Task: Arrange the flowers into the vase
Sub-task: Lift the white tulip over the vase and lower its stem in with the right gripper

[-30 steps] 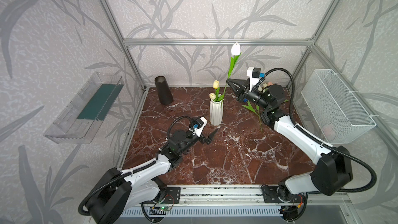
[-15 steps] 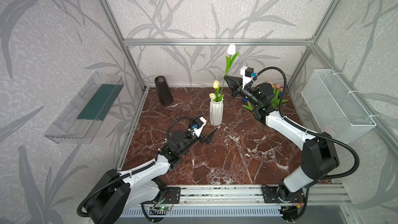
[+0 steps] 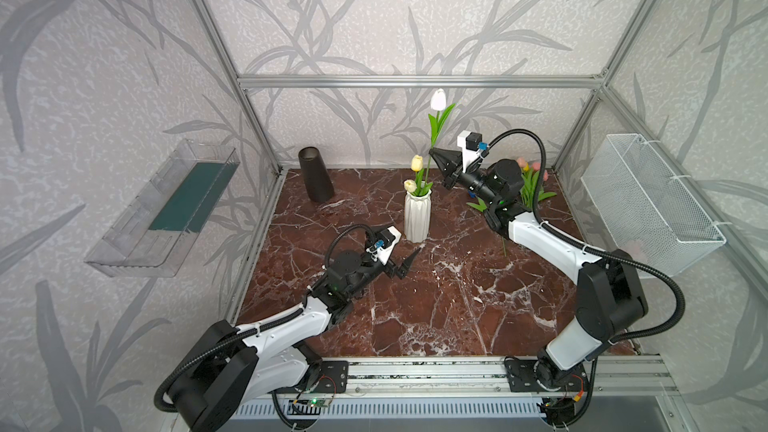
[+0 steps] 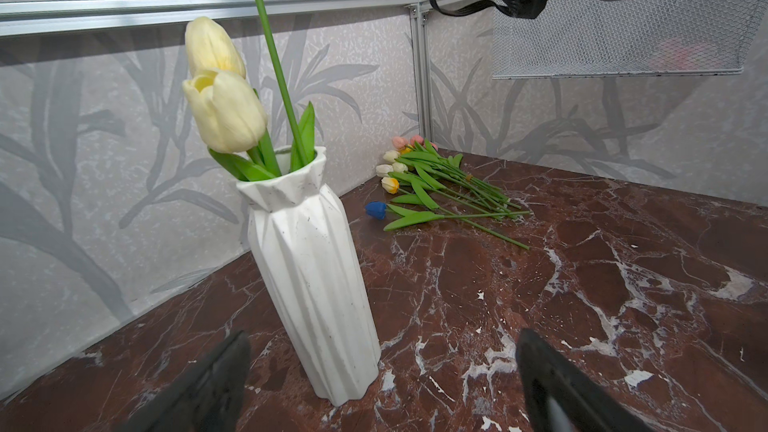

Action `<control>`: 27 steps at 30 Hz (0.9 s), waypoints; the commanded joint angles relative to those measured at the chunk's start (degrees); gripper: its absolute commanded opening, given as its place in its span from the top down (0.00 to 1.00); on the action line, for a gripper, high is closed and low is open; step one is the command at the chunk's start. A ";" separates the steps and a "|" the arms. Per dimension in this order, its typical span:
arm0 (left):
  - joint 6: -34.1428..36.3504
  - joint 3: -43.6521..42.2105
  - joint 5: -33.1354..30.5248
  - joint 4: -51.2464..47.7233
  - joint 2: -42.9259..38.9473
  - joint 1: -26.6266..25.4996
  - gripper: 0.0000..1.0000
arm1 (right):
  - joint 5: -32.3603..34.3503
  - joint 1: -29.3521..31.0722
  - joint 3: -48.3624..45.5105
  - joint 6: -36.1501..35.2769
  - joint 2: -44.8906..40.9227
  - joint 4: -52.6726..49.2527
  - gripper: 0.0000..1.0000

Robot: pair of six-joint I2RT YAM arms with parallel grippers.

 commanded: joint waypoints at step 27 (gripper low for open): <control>0.34 0.02 -0.74 3.58 1.87 -0.12 0.01 | -1.17 0.84 -6.15 -9.29 -0.90 -6.58 0.61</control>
